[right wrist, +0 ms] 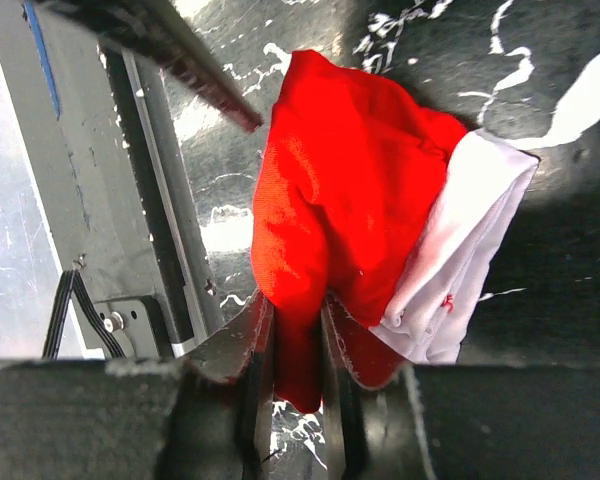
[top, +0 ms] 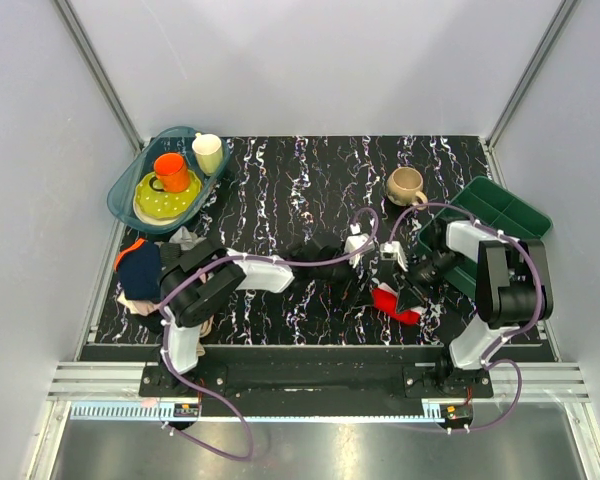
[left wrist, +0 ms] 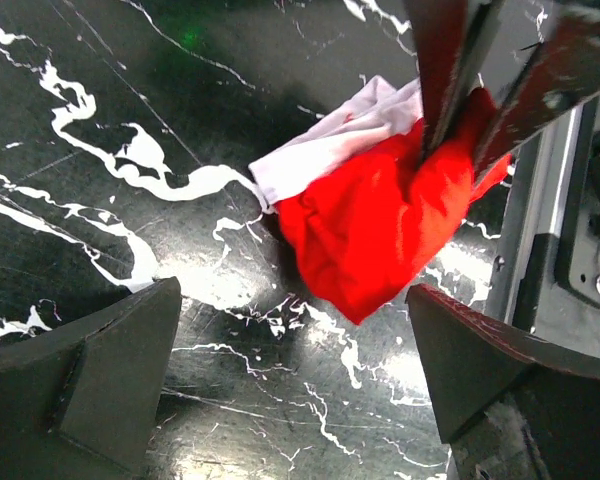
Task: Roll the underwear
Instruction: Roll the underwear to the center of the board.
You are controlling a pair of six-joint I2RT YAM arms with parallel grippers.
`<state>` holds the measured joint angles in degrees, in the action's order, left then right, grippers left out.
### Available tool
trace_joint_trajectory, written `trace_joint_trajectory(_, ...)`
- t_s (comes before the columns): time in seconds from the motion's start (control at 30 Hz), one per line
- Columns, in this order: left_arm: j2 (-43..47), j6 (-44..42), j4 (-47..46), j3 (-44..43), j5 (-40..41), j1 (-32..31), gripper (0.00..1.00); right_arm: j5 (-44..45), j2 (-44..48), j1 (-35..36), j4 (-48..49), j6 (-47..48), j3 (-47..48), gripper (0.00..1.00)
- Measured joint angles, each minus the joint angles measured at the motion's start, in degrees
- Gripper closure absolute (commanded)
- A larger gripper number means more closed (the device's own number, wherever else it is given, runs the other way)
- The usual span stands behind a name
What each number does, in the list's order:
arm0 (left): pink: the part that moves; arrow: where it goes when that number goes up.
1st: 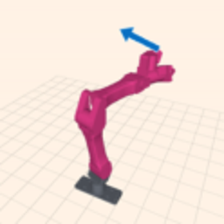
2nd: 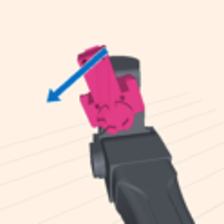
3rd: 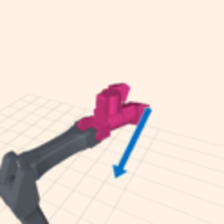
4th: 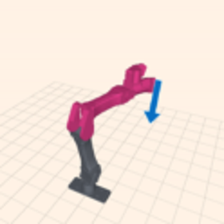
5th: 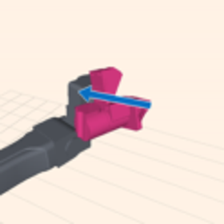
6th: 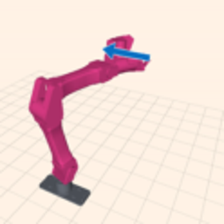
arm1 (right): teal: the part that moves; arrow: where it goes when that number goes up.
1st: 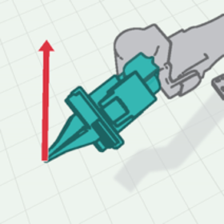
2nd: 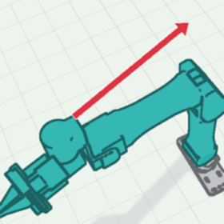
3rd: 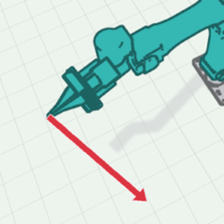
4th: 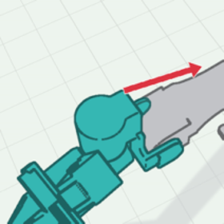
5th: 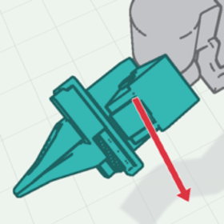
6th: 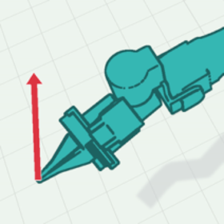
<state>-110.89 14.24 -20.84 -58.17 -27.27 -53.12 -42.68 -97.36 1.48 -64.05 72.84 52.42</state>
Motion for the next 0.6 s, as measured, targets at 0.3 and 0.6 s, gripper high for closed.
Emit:
trace_joint_trajectory(0.3, 8.04, -9.27, -2.49, 11.02, 0.87, -0.76, 0.01, 2.54, 12.63, 0.44, 1.64, 13.09, -8.7, 0.74)
trace_joint_trajectory(0.6, 40.02, -15.02, 0.39, 23.21, 10.12, 0.15, 0.01, 6.4, 14.93, 12.44, 1.73, 22.75, -5.55, 0.81)
